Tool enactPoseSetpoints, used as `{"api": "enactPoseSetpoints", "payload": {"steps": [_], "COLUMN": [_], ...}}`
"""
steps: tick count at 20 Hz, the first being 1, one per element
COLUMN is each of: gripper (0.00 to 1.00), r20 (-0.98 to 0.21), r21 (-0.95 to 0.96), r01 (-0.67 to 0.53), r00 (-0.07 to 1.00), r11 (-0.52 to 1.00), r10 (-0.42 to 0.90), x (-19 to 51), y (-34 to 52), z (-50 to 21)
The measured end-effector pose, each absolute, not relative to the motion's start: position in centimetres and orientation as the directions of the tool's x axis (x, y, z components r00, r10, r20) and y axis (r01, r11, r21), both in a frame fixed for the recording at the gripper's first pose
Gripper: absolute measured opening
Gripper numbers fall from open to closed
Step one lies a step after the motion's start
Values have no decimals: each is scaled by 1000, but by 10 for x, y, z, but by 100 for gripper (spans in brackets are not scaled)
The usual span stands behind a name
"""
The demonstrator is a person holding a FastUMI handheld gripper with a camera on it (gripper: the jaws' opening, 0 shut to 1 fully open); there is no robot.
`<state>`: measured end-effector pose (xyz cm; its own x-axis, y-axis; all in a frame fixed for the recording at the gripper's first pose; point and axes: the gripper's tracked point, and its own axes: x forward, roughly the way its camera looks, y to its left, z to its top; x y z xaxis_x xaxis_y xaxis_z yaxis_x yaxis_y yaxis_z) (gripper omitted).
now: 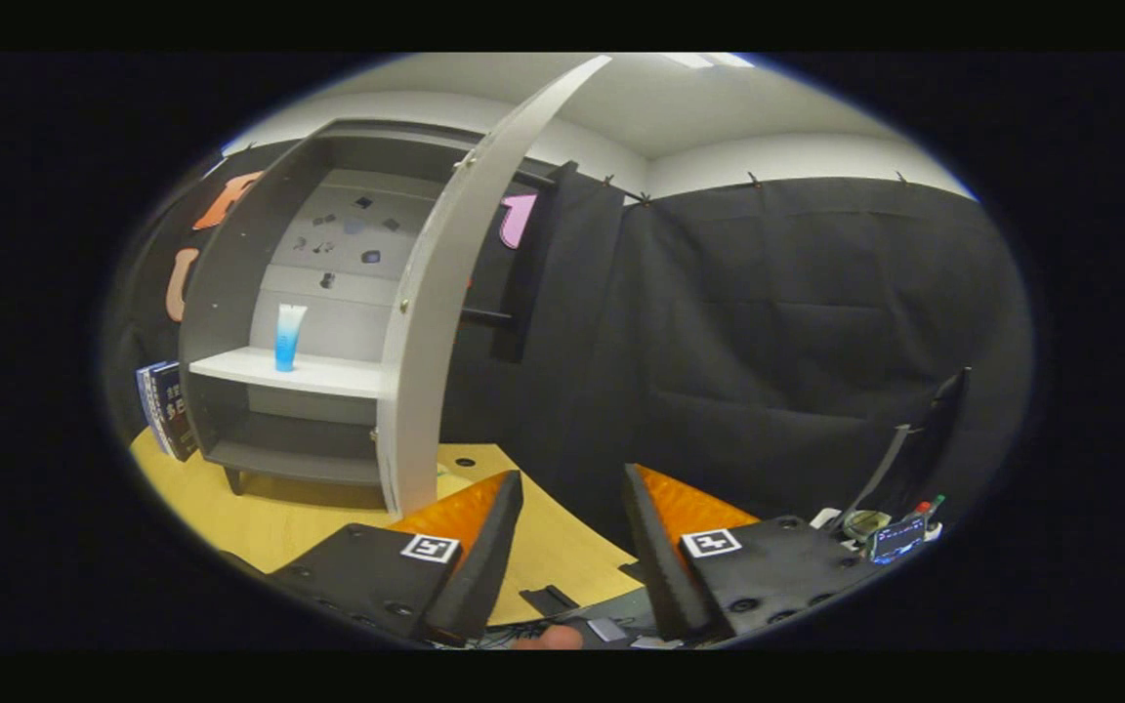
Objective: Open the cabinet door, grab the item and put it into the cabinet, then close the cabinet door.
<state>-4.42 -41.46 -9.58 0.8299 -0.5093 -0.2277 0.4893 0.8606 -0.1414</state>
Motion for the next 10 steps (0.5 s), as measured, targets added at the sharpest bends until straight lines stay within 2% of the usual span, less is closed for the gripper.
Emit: {"api": "enactPoseSetpoints", "payload": {"steps": [2, 10], "gripper": [62, 62], "r20": [-227, -231], "r21": [-141, -74], "r01": [475, 290], "r00": [838, 926], "r11": [869, 954], "r10": [-496, -299], "x": [-44, -22], "y": [-408, -298], "z": [-94, -86]}}
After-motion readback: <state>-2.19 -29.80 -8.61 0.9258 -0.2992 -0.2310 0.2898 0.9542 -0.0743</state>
